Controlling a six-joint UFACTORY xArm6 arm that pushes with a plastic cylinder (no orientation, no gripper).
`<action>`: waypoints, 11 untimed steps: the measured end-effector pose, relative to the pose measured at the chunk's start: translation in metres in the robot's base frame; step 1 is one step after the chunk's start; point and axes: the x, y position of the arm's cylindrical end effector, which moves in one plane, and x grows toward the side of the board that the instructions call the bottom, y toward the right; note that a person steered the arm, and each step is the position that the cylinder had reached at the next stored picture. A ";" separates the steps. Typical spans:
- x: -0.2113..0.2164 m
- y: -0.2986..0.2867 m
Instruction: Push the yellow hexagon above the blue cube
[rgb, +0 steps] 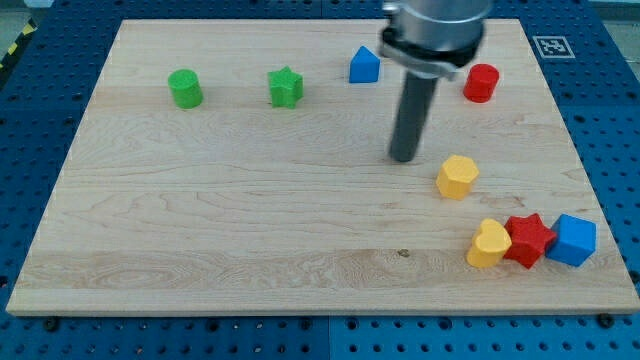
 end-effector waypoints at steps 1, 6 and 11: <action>0.031 0.026; 0.009 0.120; 0.014 0.195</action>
